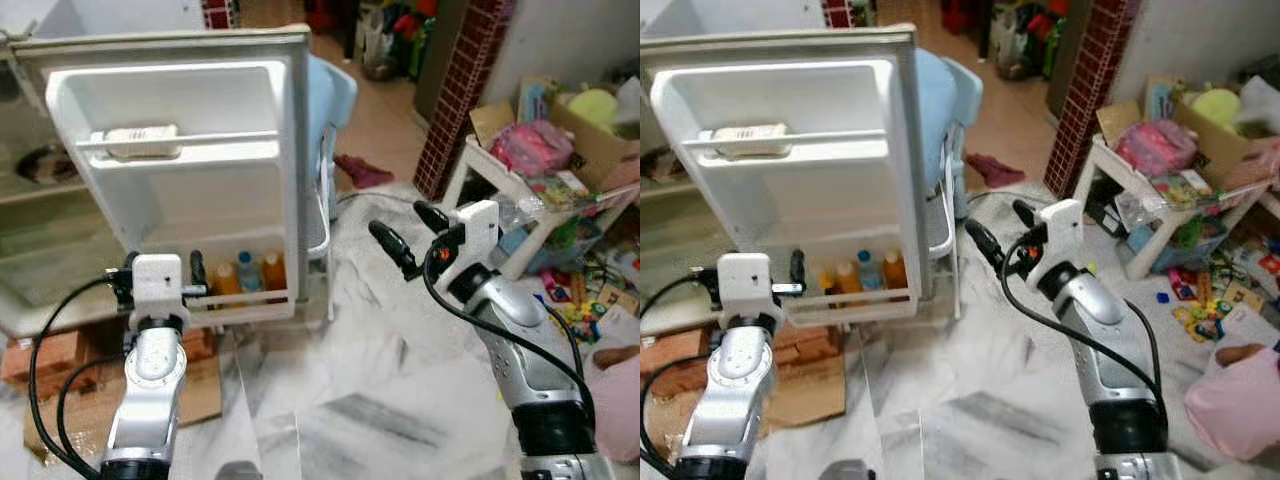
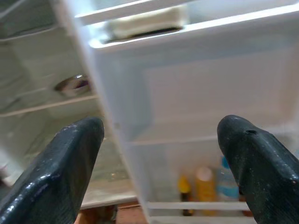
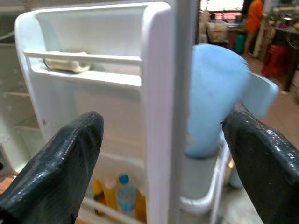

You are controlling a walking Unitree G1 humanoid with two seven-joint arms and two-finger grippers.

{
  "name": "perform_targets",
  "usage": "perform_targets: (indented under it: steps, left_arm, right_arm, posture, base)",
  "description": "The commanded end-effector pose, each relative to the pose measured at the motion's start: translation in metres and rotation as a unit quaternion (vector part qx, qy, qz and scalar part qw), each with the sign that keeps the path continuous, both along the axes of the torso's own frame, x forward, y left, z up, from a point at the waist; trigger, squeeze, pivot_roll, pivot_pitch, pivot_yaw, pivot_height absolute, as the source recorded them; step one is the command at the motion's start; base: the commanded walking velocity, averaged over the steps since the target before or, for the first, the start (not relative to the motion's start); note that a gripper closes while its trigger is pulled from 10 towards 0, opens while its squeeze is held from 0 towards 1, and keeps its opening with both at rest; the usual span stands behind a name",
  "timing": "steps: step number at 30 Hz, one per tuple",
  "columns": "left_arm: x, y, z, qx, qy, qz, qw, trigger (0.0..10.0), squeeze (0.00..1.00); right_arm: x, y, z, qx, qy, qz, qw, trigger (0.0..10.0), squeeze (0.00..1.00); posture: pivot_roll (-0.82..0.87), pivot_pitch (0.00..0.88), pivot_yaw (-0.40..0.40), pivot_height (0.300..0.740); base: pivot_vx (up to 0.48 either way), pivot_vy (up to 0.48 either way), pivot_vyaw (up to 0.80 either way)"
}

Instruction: Restocking fridge

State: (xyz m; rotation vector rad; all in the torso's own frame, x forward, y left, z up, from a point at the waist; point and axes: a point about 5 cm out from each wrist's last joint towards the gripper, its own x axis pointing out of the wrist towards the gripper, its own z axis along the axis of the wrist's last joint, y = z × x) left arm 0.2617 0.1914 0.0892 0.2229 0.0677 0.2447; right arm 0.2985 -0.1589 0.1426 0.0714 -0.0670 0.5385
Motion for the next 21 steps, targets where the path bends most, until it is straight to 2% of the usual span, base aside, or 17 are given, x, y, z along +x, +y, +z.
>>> perform_targets:
  steps: [1,4,11,16,21]
  left_arm:
    - [0.000,0.003,-0.001,-0.003,0.008,0.015,1.000,10.0,0.00]
    - [0.000,0.003,-0.003,-0.008,0.011,0.021,1.000,10.0,0.00]
    - [0.002,0.001,-0.004,-0.008,0.017,0.028,0.999,10.0,0.00]
    - [0.002,0.000,-0.006,-0.006,0.023,0.028,0.999,10.0,0.00]
    - [0.001,-0.002,-0.009,-0.006,0.031,0.031,0.999,10.0,0.00]
  right_arm:
    - [0.007,0.002,0.013,0.001,-0.025,-0.009,1.000,10.0,0.00]
    - [0.012,0.003,0.018,-0.008,-0.040,-0.016,0.999,10.0,0.00]
    - [0.023,0.010,0.031,-0.014,-0.074,-0.037,0.996,10.0,0.00]
    - [0.022,0.013,0.030,-0.017,-0.076,-0.032,0.996,10.0,0.00]
    - [0.023,0.011,0.024,-0.043,-0.074,-0.027,0.996,10.0,0.00]
  posture:
    - [0.01,0.000,0.008,0.740]
    - [0.01,0.000,0.007,0.740]
    - [0.02,0.000,0.003,0.740]
    - [0.02,0.000,0.003,0.740]
    - [0.02,0.000,0.003,0.740]
  base:
    - [0.431,0.000,0.64]
    - [0.431,0.000,0.64]
    - [0.394,-0.271,0.63]
    - [0.351,-0.324,0.63]
    - [0.275,-0.389,0.59]
